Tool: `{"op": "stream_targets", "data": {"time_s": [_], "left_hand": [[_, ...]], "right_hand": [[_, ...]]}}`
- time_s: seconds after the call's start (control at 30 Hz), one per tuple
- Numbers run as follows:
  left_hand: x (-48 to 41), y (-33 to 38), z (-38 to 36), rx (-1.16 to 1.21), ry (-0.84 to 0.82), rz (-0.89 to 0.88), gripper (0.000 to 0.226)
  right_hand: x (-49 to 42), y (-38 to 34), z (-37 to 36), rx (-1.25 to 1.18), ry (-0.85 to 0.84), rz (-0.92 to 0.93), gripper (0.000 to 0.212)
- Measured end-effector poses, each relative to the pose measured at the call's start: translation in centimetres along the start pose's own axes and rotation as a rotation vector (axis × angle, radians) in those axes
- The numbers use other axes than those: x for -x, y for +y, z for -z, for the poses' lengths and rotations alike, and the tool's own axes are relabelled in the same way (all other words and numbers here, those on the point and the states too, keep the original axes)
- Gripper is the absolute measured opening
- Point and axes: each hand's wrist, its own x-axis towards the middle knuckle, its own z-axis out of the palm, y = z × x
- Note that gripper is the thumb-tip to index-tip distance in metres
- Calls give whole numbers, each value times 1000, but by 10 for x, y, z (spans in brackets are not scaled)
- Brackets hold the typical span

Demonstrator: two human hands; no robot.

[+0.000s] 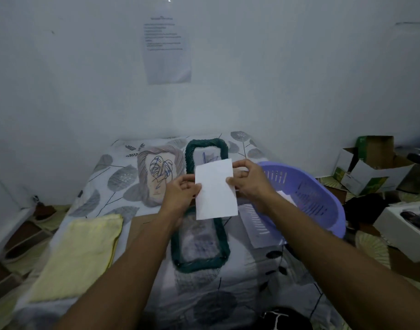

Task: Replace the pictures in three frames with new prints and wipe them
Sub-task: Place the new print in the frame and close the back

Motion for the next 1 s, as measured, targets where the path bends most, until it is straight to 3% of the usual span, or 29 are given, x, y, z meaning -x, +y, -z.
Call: {"op": "stream_targets", "data": {"time_s": [0.17, 0.4, 0.5, 0.57, 0.83, 1.0], "left_hand": [[8, -27, 34, -345, 34, -136, 32], [19, -69, 47, -768, 86, -212, 31], [24, -72, 50, -1024, 95, -333, 16], [28, -73, 53, -1196, 123, -413, 18], [19, -100, 59, -1205, 82, -435, 52], [17, -107, 61, -1185, 86, -436, 54]], "right_hand": [[2, 46, -35, 379, -14, 111, 46], [6, 95, -57, 694, -71, 214, 44], [9, 104, -58, 823, -73, 287, 42], [10, 108, -57, 857, -60, 295, 41], [20, 111, -53, 1051, -47, 379, 35], [27, 114, -57, 1111, -45, 462, 39]]}}
